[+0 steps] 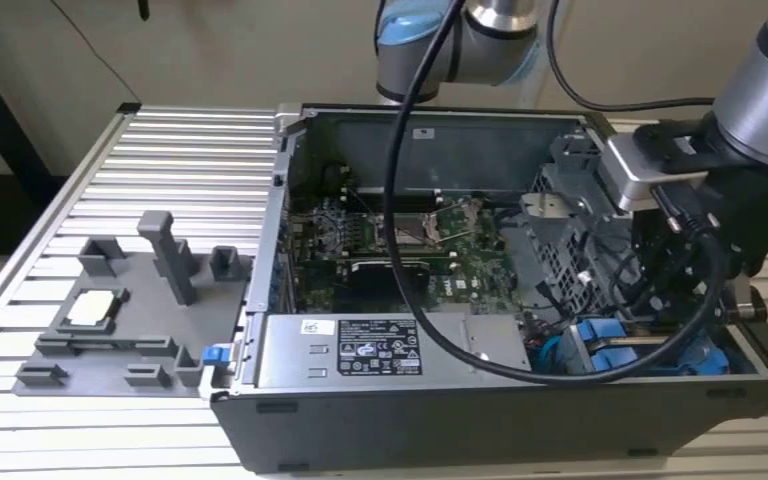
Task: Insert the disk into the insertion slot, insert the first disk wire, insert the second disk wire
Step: 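Insert the second disk wire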
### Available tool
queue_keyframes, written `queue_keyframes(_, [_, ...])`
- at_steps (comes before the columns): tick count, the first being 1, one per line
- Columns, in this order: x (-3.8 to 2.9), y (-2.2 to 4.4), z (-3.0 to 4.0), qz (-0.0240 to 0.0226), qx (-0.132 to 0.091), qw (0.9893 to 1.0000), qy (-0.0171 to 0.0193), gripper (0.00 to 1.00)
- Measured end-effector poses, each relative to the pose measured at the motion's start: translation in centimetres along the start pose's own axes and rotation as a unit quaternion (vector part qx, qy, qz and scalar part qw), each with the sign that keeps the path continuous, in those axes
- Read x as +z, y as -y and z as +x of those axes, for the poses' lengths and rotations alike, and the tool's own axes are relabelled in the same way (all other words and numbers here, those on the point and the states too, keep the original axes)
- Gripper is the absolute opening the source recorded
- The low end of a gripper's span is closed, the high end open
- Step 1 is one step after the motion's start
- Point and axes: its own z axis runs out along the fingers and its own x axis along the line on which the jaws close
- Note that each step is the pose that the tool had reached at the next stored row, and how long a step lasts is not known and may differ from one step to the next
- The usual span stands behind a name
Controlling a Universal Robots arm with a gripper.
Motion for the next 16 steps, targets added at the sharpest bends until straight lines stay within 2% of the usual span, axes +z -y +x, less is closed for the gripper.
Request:
queue_keyframes(8, [0.24, 0.56, 0.03, -0.0010, 0.011, 0.9999, -0.0011, 0.16])
queue_keyframes(16, [0.68, 0.57, 0.11, 0.0002, 0.026, 0.9997, -0.0042, 0.16])
